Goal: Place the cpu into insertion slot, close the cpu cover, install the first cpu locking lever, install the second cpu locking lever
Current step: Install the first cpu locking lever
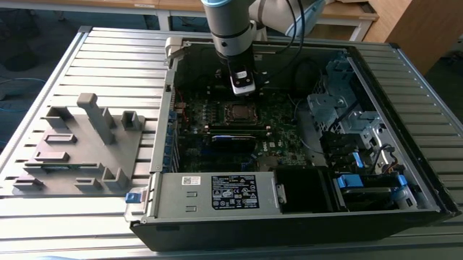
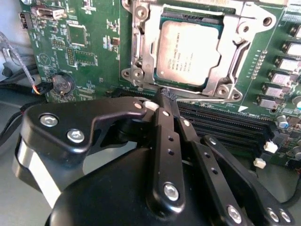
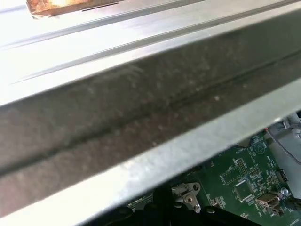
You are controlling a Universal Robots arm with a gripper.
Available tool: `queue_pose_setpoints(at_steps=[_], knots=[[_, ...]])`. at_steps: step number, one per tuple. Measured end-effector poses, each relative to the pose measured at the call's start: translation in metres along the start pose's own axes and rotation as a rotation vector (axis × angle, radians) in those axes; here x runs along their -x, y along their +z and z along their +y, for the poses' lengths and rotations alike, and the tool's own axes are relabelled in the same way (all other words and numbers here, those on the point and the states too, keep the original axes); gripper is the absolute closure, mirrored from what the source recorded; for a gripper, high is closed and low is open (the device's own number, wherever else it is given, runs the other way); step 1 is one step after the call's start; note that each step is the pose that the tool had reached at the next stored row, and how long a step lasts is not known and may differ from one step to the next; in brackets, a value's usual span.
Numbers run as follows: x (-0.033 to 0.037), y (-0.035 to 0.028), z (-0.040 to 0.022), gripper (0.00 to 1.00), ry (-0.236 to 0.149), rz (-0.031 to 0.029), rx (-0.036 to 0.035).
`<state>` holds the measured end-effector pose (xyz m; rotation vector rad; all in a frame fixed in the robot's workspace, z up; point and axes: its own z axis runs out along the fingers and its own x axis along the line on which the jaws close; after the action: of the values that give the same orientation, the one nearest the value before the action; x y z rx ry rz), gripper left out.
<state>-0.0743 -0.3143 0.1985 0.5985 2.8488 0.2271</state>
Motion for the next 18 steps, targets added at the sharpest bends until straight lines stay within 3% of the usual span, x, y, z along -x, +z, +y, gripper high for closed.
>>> queue_pose_setpoints(at_steps=[13, 18], knots=[[-0.0050, -0.0007, 0.0010, 0.89, 0.001, -0.0050, 0.0105], [-0.0069, -0.0010, 0.0003, 0.89, 0.001, -0.0186, 0.0246]])
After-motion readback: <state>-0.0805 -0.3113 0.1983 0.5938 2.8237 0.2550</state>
